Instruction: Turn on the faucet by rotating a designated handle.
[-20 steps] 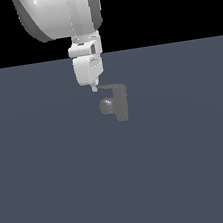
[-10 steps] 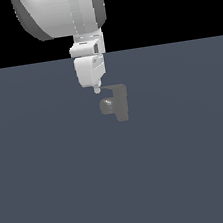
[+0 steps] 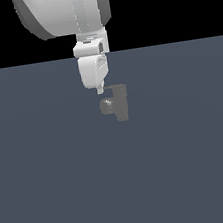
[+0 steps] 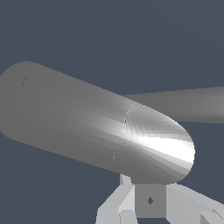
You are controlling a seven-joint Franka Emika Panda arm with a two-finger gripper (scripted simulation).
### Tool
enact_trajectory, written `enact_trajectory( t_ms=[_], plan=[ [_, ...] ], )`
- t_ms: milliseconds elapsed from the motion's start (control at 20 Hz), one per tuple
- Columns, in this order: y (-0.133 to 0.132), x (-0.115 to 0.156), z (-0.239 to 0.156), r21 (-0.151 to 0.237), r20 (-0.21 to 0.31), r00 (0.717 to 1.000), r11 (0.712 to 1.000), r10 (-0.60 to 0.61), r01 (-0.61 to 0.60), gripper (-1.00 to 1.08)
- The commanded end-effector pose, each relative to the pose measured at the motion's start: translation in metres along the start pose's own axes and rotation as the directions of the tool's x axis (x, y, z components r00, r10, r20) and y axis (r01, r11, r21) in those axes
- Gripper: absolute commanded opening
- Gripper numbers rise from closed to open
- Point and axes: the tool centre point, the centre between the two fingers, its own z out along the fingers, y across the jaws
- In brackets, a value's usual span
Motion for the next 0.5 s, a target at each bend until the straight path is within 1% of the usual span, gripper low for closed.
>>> enact_trajectory(
  t_ms=[0,400,450],
  plan=[
    [0.001,0.025,0.0,-0.001,-0.004,1.0,1.0,0.019,-0.019,-1.0],
    [0.012,0.073,0.001,-0.004,-0.006,1.0,1.0,0.024,-0.024,-1.0],
    [0.012,0.073,0.001,-0.004,-0.006,1.0,1.0,0.024,-0.024,-1.0]
  ],
)
